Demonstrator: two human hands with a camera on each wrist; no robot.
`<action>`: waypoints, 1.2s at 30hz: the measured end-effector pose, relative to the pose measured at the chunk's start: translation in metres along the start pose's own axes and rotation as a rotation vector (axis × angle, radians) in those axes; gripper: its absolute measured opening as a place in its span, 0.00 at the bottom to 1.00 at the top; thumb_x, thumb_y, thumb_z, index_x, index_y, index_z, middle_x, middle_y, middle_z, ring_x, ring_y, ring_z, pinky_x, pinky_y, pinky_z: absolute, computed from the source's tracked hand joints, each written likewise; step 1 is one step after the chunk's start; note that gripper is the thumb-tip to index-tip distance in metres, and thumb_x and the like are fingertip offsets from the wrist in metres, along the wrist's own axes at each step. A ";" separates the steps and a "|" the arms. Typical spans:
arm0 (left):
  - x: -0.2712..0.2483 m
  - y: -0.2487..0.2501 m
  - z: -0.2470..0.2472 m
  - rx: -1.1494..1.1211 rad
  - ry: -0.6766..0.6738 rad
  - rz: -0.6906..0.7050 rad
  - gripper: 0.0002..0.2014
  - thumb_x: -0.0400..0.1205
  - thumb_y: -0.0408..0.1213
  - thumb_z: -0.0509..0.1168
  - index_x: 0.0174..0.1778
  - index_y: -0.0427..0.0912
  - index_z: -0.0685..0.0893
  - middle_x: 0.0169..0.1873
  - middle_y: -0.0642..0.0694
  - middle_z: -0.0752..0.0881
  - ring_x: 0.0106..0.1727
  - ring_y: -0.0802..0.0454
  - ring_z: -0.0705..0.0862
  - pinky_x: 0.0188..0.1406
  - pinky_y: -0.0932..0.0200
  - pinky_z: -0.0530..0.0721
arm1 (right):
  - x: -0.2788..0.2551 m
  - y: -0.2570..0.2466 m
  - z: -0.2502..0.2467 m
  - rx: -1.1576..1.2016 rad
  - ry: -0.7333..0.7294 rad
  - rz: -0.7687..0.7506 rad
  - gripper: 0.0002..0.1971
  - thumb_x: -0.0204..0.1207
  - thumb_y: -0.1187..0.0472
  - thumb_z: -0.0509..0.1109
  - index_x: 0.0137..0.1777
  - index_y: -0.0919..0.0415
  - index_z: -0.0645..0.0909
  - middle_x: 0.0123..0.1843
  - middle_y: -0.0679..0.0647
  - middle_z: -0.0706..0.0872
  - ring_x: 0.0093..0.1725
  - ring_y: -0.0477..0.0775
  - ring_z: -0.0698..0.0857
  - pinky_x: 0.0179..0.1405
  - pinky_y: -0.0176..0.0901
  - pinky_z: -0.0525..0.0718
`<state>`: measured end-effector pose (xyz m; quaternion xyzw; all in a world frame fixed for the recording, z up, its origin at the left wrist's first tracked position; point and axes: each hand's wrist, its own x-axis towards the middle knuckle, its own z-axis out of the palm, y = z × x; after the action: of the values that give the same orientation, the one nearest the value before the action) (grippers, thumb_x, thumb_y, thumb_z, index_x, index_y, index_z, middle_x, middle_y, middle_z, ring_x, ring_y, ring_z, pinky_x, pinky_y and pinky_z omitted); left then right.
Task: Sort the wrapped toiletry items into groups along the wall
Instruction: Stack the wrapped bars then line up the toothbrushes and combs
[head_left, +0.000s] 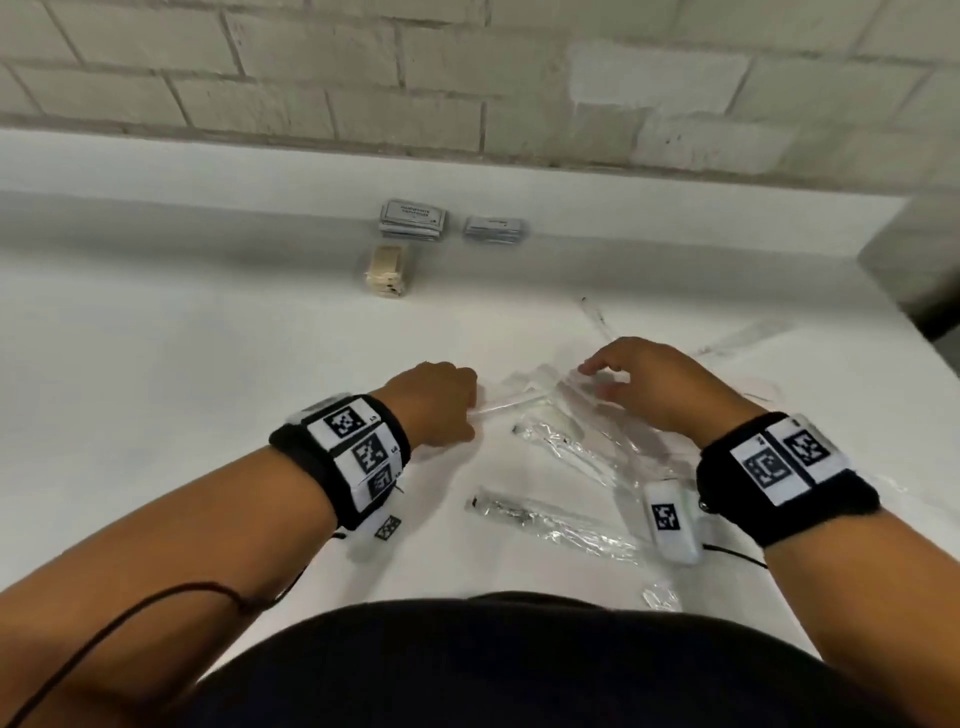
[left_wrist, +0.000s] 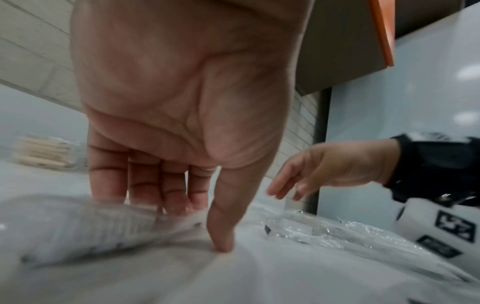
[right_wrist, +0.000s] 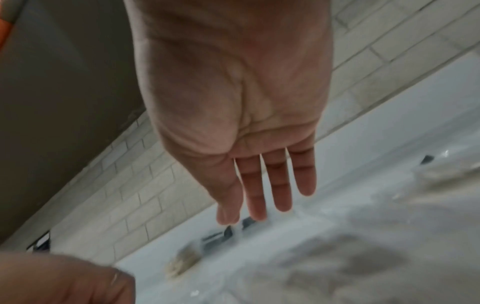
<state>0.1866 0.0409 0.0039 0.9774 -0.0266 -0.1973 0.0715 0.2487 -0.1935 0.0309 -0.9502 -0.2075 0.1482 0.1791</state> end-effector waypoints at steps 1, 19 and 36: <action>-0.002 0.002 0.000 0.010 0.005 -0.018 0.12 0.78 0.40 0.64 0.57 0.45 0.78 0.53 0.46 0.80 0.50 0.47 0.80 0.46 0.55 0.78 | -0.005 0.002 -0.002 0.039 0.053 0.024 0.09 0.78 0.59 0.70 0.57 0.48 0.85 0.56 0.41 0.82 0.56 0.45 0.81 0.53 0.38 0.74; -0.057 0.072 0.029 -0.085 -0.005 0.262 0.19 0.70 0.57 0.72 0.46 0.56 0.71 0.45 0.56 0.75 0.45 0.54 0.77 0.41 0.56 0.74 | -0.044 0.005 0.000 -0.015 -0.181 0.069 0.06 0.77 0.63 0.67 0.46 0.55 0.71 0.40 0.50 0.87 0.39 0.54 0.85 0.35 0.42 0.76; -0.030 0.081 0.004 -0.426 0.028 -0.021 0.08 0.77 0.35 0.69 0.46 0.46 0.74 0.35 0.46 0.88 0.29 0.52 0.85 0.19 0.64 0.73 | -0.110 0.121 -0.044 0.121 0.233 0.346 0.12 0.77 0.53 0.71 0.37 0.58 0.76 0.37 0.52 0.80 0.38 0.55 0.79 0.35 0.44 0.73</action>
<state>0.1560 -0.0370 0.0239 0.9430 0.0267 -0.1855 0.2750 0.2095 -0.3576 0.0442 -0.9698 -0.0099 0.0783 0.2306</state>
